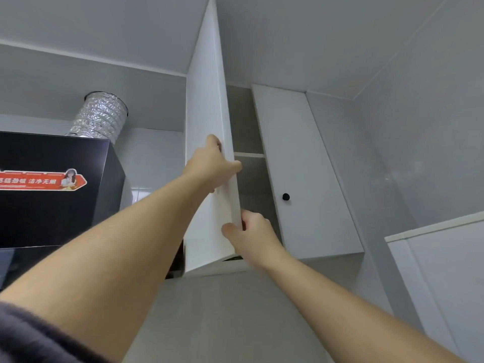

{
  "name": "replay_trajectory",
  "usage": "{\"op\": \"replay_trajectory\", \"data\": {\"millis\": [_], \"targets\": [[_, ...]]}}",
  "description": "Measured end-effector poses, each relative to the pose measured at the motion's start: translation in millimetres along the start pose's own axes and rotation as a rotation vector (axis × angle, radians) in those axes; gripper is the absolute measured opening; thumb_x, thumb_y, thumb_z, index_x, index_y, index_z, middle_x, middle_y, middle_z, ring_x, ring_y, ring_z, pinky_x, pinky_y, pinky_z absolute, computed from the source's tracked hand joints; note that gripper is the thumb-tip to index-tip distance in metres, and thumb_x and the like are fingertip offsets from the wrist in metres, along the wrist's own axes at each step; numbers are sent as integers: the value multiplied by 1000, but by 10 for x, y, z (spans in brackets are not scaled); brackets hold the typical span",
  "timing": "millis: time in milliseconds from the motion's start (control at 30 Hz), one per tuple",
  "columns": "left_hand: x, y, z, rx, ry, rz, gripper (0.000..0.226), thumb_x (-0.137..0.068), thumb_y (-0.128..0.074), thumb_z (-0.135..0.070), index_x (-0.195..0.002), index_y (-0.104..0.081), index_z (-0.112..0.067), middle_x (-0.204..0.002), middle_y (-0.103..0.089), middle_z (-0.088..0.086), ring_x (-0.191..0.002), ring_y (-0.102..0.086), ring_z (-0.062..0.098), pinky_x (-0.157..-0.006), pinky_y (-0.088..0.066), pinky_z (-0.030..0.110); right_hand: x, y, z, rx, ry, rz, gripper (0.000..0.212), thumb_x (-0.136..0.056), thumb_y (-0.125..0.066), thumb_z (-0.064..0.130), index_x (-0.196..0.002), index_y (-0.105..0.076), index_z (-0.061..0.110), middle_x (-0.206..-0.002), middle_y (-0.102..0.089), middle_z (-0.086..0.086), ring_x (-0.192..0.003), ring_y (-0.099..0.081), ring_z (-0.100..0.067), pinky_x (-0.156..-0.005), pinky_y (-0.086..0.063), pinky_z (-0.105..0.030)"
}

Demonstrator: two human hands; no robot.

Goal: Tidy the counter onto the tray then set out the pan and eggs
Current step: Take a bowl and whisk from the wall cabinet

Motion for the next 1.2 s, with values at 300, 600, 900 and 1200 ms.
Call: {"op": "replay_trajectory", "data": {"millis": [300, 600, 900, 1200], "targets": [[188, 702, 251, -263, 86, -52, 7, -87, -47, -11, -84, -42, -7, -76, -54, 12, -53, -58, 26, -46, -41, 25, 213, -657, 578, 149, 0, 124, 24, -81, -52, 27, -105, -52, 23, -91, -62, 3, -82, -61, -20, -65, -51, -34], [546, 564, 144, -553, -32, -88, 51, -89, -44, 2, -137, -26, 7, -133, -40, 24, -95, -50, 36, -63, -40, 32, 260, -387, 202, 107, -90, 330, 64, -89, -54, 55, -147, -32, 37, -138, -47, 21, -125, -50, -7, -103, -44, -33], [1133, -508, 274, -1646, -210, 385, 56, -96, -35, -41, -145, -36, -14, -152, -31, 22, -142, -12, 50, -112, 7, 63, 143, 328, -659, 451, -304, 113, 29, -95, -44, 32, -79, -57, 12, -81, -54, -6, -82, -53, -23, -74, -40, -33], [848, -1344, 963, -798, 230, 357, 35, -91, -53, -20, -126, -52, -13, -127, -54, 6, -118, -52, 24, -91, -41, 29, -279, 264, -1240, 385, -241, 38, 36, -99, -42, 24, -132, -54, 17, -134, -56, 3, -107, -57, -9, -93, -39, -24]]}}
Point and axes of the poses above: each hand's wrist, its own x-axis away from the middle knuckle, its own y-axis out of the back of the hand, z = x × y, the point moved 6 cm from there along -x, towards the middle knuckle
